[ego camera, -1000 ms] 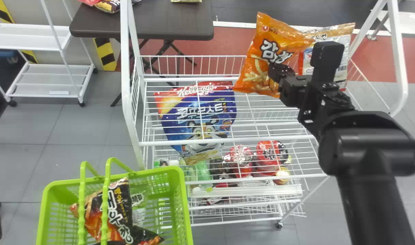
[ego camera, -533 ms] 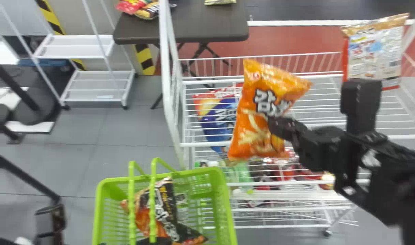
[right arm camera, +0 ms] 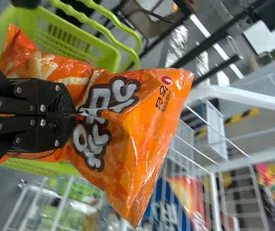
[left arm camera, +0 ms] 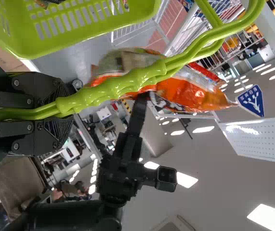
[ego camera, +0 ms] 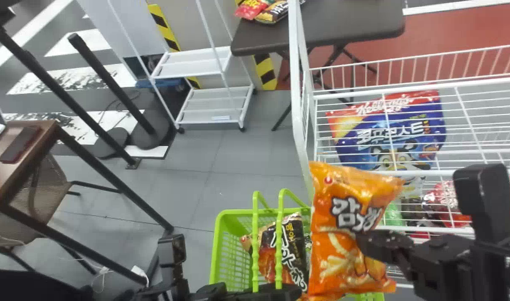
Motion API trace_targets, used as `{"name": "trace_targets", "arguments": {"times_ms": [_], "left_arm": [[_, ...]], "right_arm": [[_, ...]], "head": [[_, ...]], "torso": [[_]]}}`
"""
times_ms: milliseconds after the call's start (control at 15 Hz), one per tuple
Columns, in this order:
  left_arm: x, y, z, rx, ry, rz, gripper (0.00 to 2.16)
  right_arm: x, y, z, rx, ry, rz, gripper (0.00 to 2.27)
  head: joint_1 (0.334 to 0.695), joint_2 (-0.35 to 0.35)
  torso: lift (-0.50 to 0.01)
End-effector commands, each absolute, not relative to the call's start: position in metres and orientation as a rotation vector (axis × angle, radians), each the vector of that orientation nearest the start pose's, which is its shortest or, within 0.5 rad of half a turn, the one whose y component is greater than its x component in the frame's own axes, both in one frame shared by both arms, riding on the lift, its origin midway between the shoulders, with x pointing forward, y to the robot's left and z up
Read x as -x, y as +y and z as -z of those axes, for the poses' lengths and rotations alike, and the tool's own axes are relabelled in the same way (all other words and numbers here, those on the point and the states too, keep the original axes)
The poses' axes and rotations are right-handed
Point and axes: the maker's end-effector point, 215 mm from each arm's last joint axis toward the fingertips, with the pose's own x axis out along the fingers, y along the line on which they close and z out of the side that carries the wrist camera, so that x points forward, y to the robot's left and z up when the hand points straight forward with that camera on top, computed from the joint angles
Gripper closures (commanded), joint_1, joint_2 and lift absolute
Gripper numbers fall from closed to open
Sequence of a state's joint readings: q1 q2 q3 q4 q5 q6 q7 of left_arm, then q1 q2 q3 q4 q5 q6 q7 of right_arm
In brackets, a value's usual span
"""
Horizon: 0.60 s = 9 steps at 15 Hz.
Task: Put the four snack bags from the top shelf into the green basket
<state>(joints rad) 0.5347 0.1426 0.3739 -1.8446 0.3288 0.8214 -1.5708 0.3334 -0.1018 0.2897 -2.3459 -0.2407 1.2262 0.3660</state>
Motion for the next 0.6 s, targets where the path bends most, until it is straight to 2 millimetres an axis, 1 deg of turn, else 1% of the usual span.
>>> {"name": "trace_targets", "arguments": {"times_ms": [0, 133, 267, 333, 467, 533], "left_arm": [[-0.220, 0.182, 0.426, 0.883, 0.605, 1.153, 2.15], [-0.220, 0.179, 0.425, 0.884, 0.604, 1.160, 2.15], [-0.219, 0.175, 0.424, 0.885, 0.606, 1.169, 2.15], [-0.219, 0.175, 0.424, 0.888, 0.608, 1.168, 2.15], [-0.218, 0.173, 0.423, 0.892, 0.610, 1.172, 2.15], [-0.217, 0.171, 0.422, 0.890, 0.611, 1.178, 2.15]], "right_arm": [[-0.300, 0.037, 0.437, -0.215, 0.888, -0.864, 2.25], [-0.287, 0.057, 0.457, -0.249, 0.954, -0.917, 2.25], [-0.282, 0.077, 0.475, -0.257, 0.987, -0.951, 2.25], [-0.281, 0.087, 0.478, -0.260, 0.988, -0.968, 2.25], [-0.294, 0.107, 0.484, -0.236, 0.952, -0.988, 2.25], [-0.298, 0.113, 0.491, -0.229, 0.965, -0.993, 2.25]], "head": [[0.695, 0.350], [0.695, 0.350], [0.695, 0.350], [0.695, 0.350], [0.695, 0.350], [0.695, 0.350]], "torso": [[0.000], [0.000], [0.000], [0.000], [0.000], [0.000]]}}
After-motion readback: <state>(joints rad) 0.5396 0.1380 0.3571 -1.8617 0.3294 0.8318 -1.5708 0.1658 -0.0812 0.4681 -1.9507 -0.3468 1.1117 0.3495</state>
